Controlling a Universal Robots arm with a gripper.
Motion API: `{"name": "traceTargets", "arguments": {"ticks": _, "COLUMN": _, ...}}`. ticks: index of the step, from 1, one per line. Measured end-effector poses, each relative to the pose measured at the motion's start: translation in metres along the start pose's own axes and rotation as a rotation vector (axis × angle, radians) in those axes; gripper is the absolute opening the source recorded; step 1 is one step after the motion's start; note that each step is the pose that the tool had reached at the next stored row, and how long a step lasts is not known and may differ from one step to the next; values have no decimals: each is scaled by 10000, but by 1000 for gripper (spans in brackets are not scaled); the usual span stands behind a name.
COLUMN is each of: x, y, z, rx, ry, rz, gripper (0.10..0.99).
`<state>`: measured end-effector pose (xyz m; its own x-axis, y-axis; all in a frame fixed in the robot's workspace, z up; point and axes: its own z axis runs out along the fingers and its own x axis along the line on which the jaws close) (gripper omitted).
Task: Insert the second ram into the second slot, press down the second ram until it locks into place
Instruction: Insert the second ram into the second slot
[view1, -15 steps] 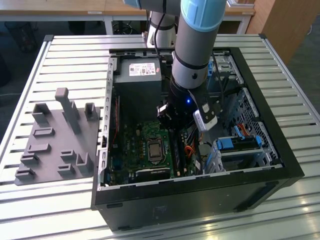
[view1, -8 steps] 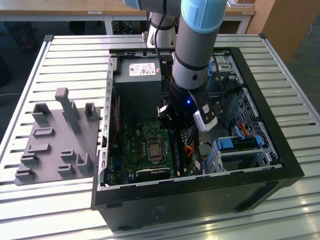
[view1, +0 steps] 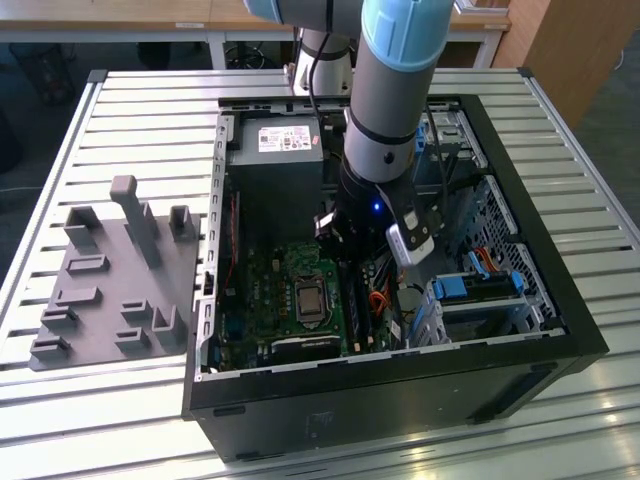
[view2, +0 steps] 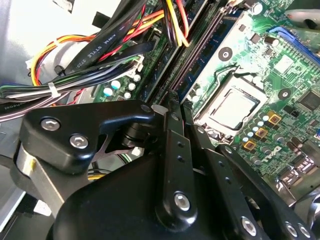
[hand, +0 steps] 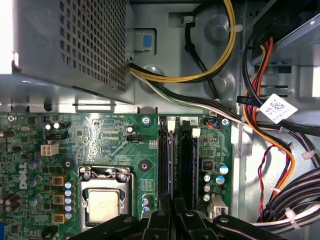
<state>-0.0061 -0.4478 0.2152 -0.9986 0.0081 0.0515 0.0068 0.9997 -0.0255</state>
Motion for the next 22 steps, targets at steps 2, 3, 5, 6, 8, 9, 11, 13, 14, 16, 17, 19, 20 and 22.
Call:
{"name": "traceTargets", "arguments": {"ticks": 2, "x": 0, "y": -2, "z": 2, "rx": -2, "ry": -1, "rz": -1, "gripper": 137}}
{"name": "traceTargets", "arguments": {"ticks": 3, "x": 0, "y": -3, "z": 2, "rx": -1, "ry": -1, "rz": -1, "gripper": 137}}
{"name": "traceTargets", "arguments": {"ticks": 5, "x": 0, "y": -4, "z": 1, "rx": 0, "ry": -1, "rz": 0, "gripper": 137}}
{"name": "traceTargets", "arguments": {"ticks": 6, "x": 0, "y": -4, "z": -3, "rx": 1, "ry": 0, "rz": -1, "gripper": 137}}
{"name": "traceTargets", "arguments": {"ticks": 8, "x": 0, "y": -4, "z": -9, "rx": -2, "ry": -1, "rz": -1, "gripper": 137}}
{"name": "traceTargets", "arguments": {"ticks": 9, "x": 0, "y": -4, "z": -9, "rx": -3, "ry": -1, "rz": 1, "gripper": 137}}
{"name": "traceTargets", "arguments": {"ticks": 11, "x": 0, "y": -6, "z": -13, "rx": -1, "ry": 0, "rz": 6, "gripper": 137}}
{"name": "traceTargets", "arguments": {"ticks": 13, "x": 0, "y": -15, "z": -13, "rx": 0, "ry": 0, "rz": 16, "gripper": 137}}
{"name": "traceTargets", "arguments": {"ticks": 14, "x": 0, "y": -18, "z": -13, "rx": -1, "ry": 0, "rz": 19, "gripper": 137}}
{"name": "traceTargets", "arguments": {"ticks": 16, "x": 0, "y": -20, "z": -13, "rx": -1, "ry": 0, "rz": 21, "gripper": 137}}
{"name": "traceTargets", "arguments": {"ticks": 17, "x": 0, "y": -21, "z": -12, "rx": -2, "ry": 0, "rz": 21, "gripper": 137}}
{"name": "traceTargets", "arguments": {"ticks": 19, "x": 1, "y": -21, "z": -12, "rx": -2, "ry": 0, "rz": 19, "gripper": 137}}
{"name": "traceTargets", "arguments": {"ticks": 20, "x": 2, "y": -22, "z": -12, "rx": -1, "ry": 0, "rz": 20, "gripper": 137}}
{"name": "traceTargets", "arguments": {"ticks": 22, "x": 3, "y": -29, "z": -12, "rx": -2, "ry": 0, "rz": 22, "gripper": 137}}
